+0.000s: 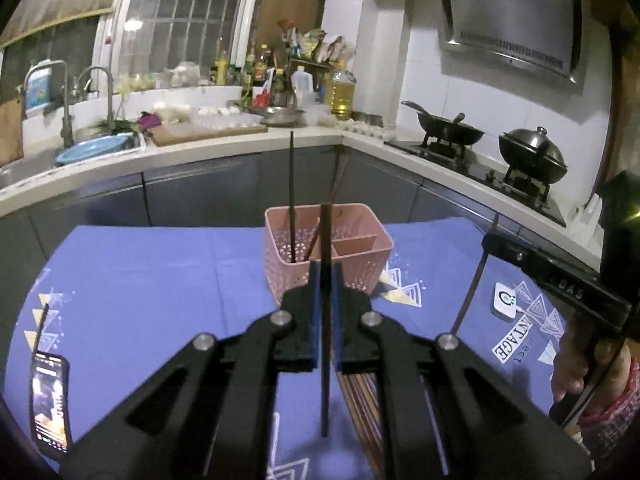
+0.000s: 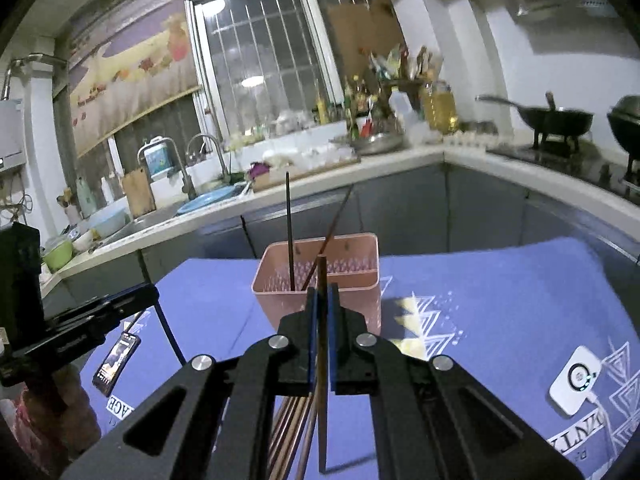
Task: Organize utensils
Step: 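Lift both held chopsticks and carry them above the pink basket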
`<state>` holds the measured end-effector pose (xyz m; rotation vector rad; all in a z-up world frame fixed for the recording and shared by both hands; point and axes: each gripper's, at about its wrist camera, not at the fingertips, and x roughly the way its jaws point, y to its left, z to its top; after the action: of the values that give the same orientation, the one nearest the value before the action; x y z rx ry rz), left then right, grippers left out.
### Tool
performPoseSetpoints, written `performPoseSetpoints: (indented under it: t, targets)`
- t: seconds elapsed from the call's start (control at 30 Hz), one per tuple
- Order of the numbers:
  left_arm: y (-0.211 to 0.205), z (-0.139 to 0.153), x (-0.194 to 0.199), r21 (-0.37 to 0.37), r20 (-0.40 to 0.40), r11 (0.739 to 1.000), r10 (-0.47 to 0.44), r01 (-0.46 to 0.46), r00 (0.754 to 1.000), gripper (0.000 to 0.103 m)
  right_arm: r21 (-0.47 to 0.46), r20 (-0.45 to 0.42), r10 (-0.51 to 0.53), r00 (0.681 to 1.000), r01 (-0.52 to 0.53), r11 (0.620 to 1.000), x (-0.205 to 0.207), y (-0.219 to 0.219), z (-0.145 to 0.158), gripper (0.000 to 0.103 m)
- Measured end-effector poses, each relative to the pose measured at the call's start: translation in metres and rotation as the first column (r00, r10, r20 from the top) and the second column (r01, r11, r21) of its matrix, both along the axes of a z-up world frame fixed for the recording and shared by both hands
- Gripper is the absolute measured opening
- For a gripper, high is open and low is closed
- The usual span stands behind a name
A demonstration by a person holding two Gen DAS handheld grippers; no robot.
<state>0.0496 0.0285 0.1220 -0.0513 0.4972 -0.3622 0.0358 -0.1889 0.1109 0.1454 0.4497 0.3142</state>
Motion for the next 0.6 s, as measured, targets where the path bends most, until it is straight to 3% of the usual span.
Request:
performPoseSetpoints:
  t: [0.13,0.33,0.6]
  targets:
    - [-0.005,-0.001,-0.002,0.033,0.028,0.999,0.014,-0.015,0.999,0.005,-0.021,0.007,-0.013,1.0,0.013,1.0,0.0,0.003,-0.003,0.005]
    - [0.003,0.013,0.009,-0.001,0.024,1.0,0.014,-0.014,1.0,0.005,0.005,-0.001,-0.001,1.0,0.001,1.0,0.012,0.008,0.013,0.005]
    - [0.014,0.089,0.049,-0.122,0.145,0.989,0.099,-0.082,0.984,0.005,0.085,0.151,-0.03,0.988,0.017,0.996,0.055,0.019,0.086,0.005]
